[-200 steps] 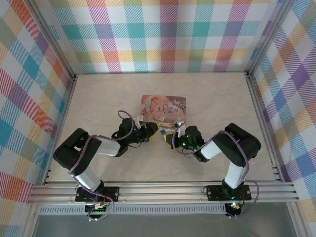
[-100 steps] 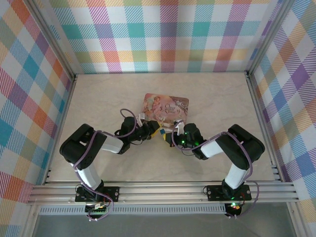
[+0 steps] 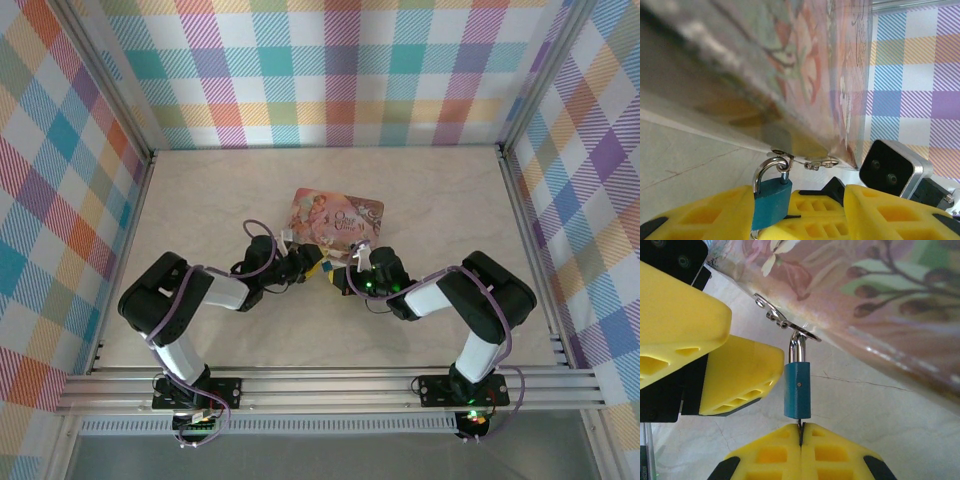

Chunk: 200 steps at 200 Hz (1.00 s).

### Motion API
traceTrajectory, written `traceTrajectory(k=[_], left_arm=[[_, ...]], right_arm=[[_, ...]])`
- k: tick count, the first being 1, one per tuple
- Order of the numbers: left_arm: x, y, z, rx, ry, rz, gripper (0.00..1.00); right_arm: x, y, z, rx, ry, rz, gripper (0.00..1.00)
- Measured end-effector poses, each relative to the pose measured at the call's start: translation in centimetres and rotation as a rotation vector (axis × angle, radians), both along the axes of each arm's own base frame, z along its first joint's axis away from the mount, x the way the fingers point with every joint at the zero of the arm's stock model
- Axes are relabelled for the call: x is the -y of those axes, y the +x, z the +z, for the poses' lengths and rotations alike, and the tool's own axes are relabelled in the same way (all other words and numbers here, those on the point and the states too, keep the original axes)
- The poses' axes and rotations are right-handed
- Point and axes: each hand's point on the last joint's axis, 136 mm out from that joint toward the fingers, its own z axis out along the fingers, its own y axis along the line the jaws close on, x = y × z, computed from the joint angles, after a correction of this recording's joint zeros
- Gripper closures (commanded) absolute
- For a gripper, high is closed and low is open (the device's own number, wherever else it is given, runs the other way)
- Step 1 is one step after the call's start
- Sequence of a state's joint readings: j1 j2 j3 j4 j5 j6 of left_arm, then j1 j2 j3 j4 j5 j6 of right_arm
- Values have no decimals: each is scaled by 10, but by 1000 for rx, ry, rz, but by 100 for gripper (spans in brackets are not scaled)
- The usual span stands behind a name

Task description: Unlock the padlock with the key

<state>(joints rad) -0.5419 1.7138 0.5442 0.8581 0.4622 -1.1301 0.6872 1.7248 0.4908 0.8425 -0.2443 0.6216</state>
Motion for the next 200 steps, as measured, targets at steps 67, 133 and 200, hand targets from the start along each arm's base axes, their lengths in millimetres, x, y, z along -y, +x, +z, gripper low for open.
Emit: traceTrajectory(k=[67,133,200], left_arm=[[-7,-8,-9,-31,-7,16,52],[-9,-12,-35,-122,7,24,53],[-8,-9,-35,-129,-22,35,52]], right_arm=[[0,0,0,-3,-2,1,100],[-2,1,2,-18,12,-5,100],[-3,2,2,-27,14,-6,100]])
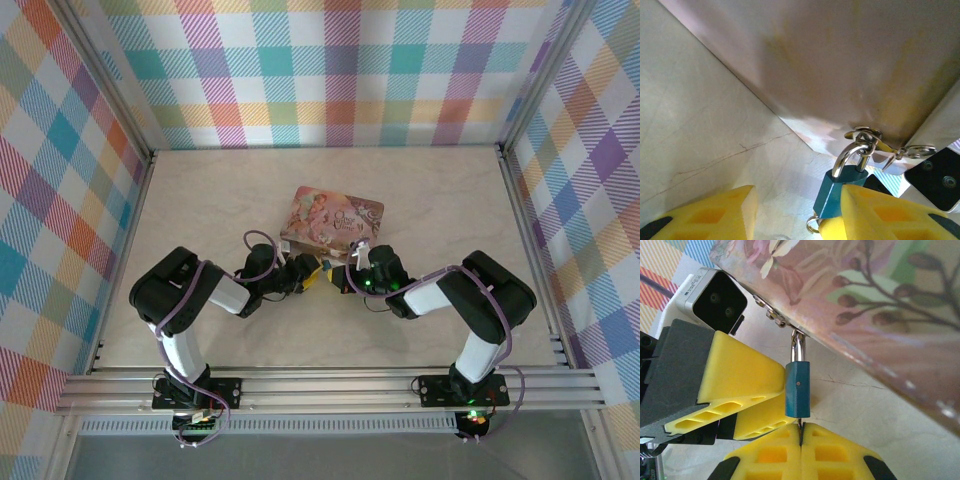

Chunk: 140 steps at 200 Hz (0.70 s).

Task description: Unlock the padlock with the key

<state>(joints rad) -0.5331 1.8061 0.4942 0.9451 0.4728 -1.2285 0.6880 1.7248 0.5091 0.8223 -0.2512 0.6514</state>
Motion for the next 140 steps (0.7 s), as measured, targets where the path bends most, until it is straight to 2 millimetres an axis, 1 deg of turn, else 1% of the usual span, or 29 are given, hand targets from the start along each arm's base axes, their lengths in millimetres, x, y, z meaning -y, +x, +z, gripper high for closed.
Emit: traceTrajectory(k=[62,140], left_arm=[[2,6,9,25,-32,23,51],[11,9,11,31,-47,15,55]], right_arm=[[-1,0,1,-7,5,0,100],[-4,1,4,-41,29,-6,100]])
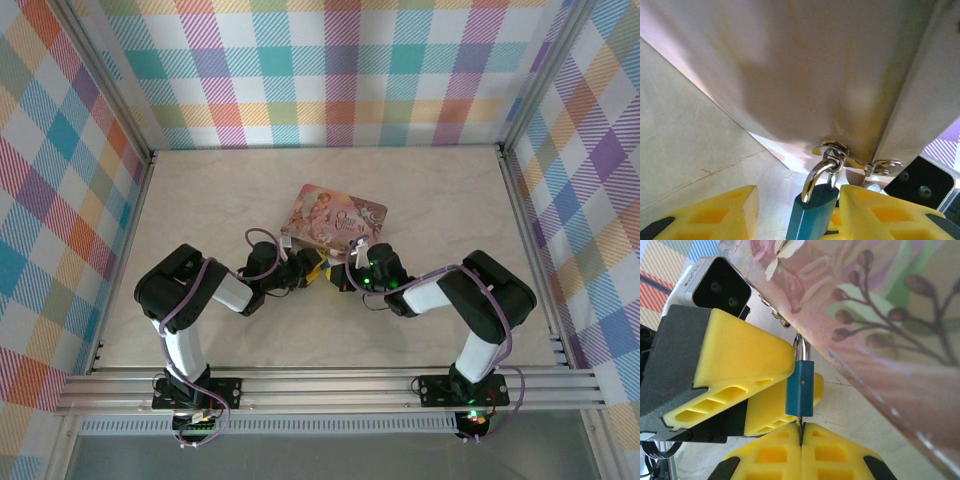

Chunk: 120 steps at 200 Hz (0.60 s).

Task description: Unlock the padlock with the key

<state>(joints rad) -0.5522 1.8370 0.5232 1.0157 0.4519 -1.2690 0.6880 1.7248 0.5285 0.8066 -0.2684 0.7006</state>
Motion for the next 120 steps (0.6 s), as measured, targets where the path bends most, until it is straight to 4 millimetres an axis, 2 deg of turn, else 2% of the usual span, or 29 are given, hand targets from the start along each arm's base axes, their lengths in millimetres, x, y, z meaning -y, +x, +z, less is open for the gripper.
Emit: traceTrajectory(k=[94,120], left_arm=[[5,1,4,1,-18,0,70],[5,2,5,6,-22,2,79]], right_arm=[[-5,2,3,-74,25,-12,100],[-4,2,6,-76,27,-18,97]])
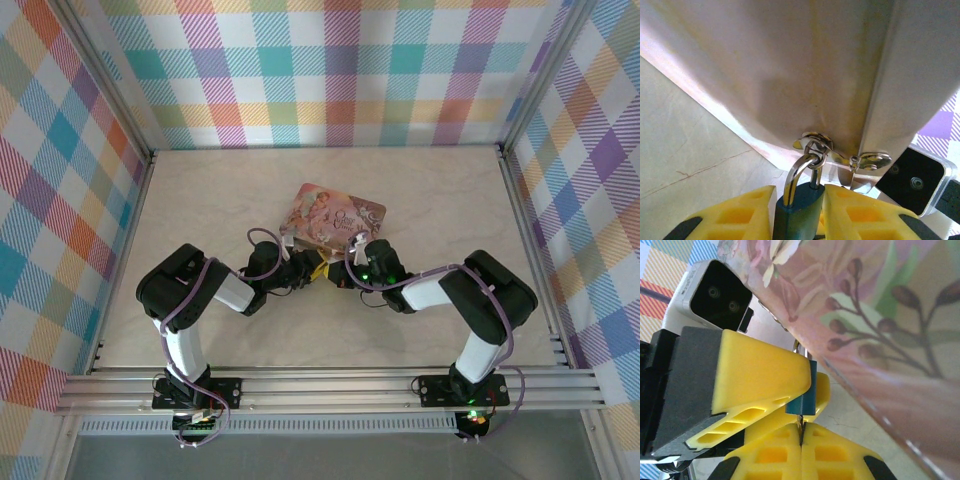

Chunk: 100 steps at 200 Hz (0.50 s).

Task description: Unlock the padlock with the key

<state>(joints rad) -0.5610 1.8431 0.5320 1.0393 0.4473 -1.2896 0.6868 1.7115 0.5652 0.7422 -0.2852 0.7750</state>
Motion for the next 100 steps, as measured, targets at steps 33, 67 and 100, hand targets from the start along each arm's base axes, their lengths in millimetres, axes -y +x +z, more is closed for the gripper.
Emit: traceTrajectory(k=[33,67,100], left_arm=[[0,1,1,2,-2,2,89],[0,2,3,10,-2,11,92],[-2,3,3,6,3,20,92]], right_arm=[[1,1,3,5,1,-7,84],[4,-2,12,31,-3,2,73],[9,-3,30,99,-22,10,65]])
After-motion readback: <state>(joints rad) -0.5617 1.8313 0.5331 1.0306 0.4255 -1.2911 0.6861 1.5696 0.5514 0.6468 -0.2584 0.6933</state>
